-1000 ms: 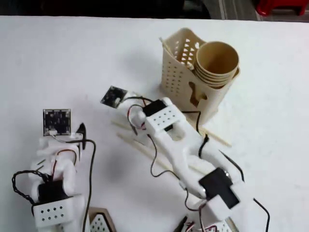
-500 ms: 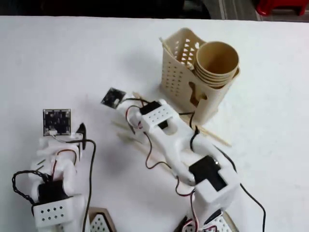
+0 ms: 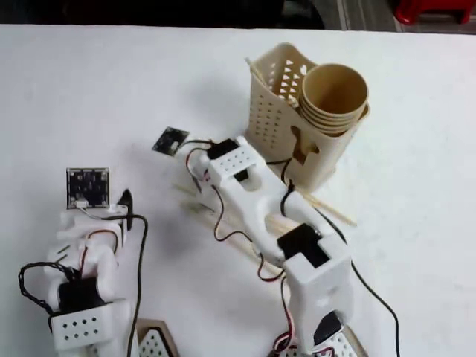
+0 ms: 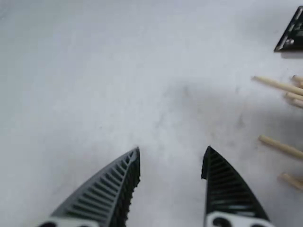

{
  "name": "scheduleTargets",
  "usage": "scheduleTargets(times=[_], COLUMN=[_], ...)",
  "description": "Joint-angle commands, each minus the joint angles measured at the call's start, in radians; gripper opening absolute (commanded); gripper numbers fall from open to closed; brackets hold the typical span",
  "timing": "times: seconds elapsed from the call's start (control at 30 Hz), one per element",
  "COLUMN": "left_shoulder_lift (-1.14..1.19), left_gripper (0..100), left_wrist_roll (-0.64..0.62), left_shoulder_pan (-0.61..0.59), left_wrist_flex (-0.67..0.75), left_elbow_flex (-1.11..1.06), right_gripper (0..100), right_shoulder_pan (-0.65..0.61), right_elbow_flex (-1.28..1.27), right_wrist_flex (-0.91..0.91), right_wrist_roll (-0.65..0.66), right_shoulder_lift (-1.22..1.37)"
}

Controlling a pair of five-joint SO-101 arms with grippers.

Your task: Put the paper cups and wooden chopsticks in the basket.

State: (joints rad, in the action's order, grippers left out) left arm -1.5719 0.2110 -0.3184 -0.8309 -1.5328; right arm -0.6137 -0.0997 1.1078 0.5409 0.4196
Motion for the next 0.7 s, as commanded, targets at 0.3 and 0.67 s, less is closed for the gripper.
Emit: scheduleTargets(times=[0.3, 0.67], left_shoulder_lift=[-0.01, -0.01], left_gripper=[22, 22], left_wrist_roll=[-0.005, -0.003], left_shoulder_pan=[0.019, 0.019], left_wrist_flex=[0.026, 0.026], left_elbow_flex=[0.003, 0.003], right_gripper=[1.9, 1.9], right_shoulder_pan=[-0.001, -0.001], right_elbow_flex=[0.017, 0.074], right_wrist_flex=[0.13, 0.157], right_wrist_roll=[0.006, -0.003], right_shoulder_lift=[-0.308, -0.677])
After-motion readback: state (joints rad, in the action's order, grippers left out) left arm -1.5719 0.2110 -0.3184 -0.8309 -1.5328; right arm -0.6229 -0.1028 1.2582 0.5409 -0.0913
